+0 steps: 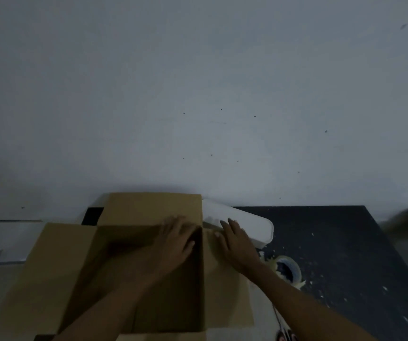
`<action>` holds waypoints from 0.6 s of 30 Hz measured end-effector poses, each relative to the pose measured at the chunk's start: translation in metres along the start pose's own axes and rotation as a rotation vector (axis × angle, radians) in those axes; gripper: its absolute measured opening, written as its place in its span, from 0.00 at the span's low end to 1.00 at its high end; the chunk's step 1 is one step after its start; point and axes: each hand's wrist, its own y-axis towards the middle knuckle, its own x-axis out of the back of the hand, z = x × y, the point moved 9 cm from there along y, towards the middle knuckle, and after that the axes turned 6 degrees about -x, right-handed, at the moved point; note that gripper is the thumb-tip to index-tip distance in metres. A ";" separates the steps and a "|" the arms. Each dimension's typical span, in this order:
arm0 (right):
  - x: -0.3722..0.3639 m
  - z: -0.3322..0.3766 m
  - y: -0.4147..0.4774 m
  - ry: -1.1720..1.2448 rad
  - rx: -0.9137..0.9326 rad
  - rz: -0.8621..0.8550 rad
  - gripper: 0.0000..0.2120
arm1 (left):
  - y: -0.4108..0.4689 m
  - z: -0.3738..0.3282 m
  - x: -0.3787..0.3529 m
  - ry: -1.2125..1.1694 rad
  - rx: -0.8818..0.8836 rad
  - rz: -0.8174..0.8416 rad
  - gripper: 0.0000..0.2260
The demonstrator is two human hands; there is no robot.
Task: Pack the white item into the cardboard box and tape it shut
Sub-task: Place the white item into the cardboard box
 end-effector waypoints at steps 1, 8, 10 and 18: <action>0.002 -0.009 0.010 -0.015 -0.009 0.015 0.36 | 0.010 -0.016 -0.007 0.002 -0.087 0.021 0.24; 0.002 -0.082 0.064 -0.068 -0.066 0.089 0.26 | 0.043 -0.060 -0.067 0.193 -0.278 0.103 0.25; -0.004 -0.101 0.072 -0.183 -0.052 0.144 0.31 | 0.043 -0.059 -0.077 0.205 -0.249 0.090 0.23; -0.022 -0.118 0.088 -0.455 0.086 0.242 0.53 | 0.047 -0.060 -0.086 0.175 -0.215 0.030 0.22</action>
